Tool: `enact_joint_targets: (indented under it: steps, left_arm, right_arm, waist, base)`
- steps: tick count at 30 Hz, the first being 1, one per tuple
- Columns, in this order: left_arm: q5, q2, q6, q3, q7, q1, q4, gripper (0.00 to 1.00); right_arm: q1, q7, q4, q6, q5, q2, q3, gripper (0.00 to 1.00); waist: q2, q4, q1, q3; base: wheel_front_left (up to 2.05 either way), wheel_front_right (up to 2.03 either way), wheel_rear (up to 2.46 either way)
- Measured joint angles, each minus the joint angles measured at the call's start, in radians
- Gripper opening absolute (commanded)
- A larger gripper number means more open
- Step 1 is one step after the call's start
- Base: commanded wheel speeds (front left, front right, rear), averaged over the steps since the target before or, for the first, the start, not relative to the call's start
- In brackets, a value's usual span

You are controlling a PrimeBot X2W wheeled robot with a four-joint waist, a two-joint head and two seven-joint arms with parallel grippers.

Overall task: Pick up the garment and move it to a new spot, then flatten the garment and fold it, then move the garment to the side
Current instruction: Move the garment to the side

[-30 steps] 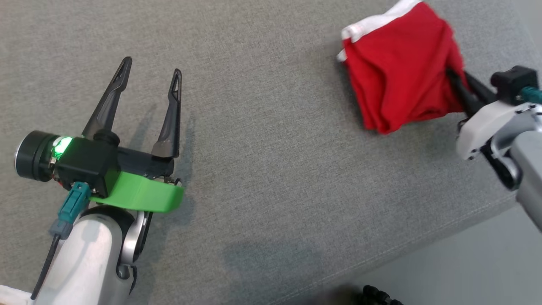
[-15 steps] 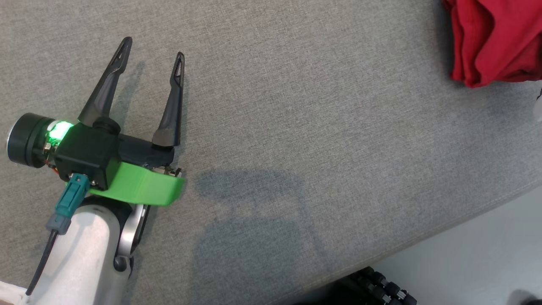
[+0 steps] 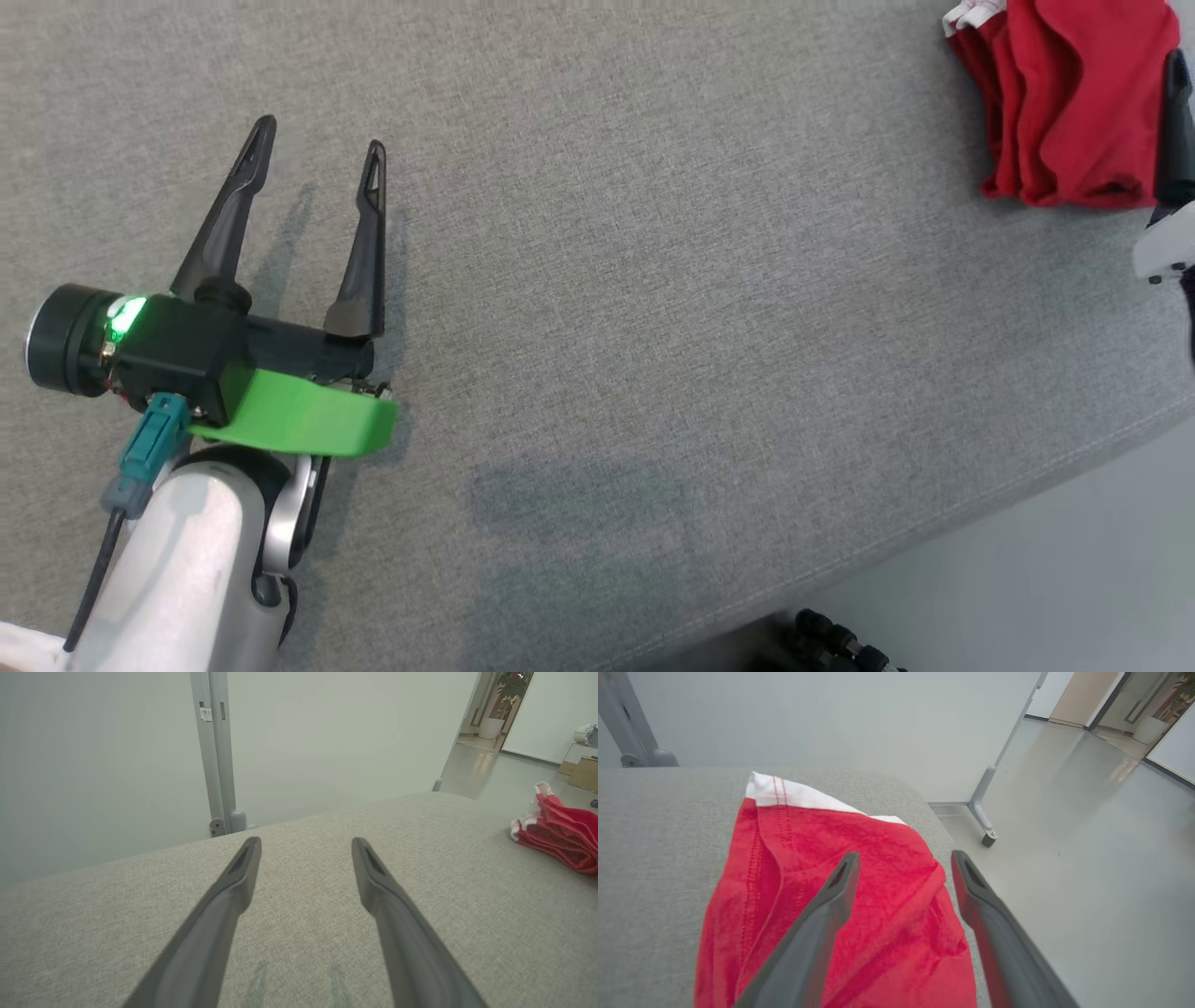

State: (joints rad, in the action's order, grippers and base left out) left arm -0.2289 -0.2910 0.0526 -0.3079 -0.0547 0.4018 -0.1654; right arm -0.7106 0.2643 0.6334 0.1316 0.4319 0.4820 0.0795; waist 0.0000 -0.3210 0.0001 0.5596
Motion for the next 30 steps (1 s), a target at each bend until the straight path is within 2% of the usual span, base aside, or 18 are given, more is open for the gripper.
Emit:
enact_joint_targets:
  steps: [6,14,22,30]
  left_arm:
    - [-0.028,0.023,0.01,0.005,-0.044,-0.04,0.048,1.0]
    - [-0.08,0.053,0.048,0.037,-0.103,-0.135,0.107,1.0]
    - [-0.114,0.06,0.066,0.061,-0.138,-0.225,0.151,1.0]
    - [-0.147,0.055,0.071,0.079,-0.149,-0.301,0.17,1.0]
  right_arm:
    - [0.139,0.0,-0.198,0.0,-0.088,-0.129,-0.089,1.0]
    - [0.293,0.0,-0.365,0.0,-0.152,-0.264,-0.035,1.0]
    - [0.39,-0.011,-0.425,0.0,-0.184,-0.314,-0.008,1.0]
    - [0.496,-0.044,-0.477,0.0,-0.206,-0.344,-0.031,1.0]
  waist:
    - [0.0,0.021,0.0,-0.071]
    - [0.0,0.095,0.0,-0.167]
    - [0.0,0.193,0.0,-0.259]
    - [0.0,0.271,0.0,-0.362]
  base:
    - [0.0,0.0,0.0]
    - [0.0,0.0,0.0]
    - [0.0,0.0,0.0]
    - [0.0,0.0,0.0]
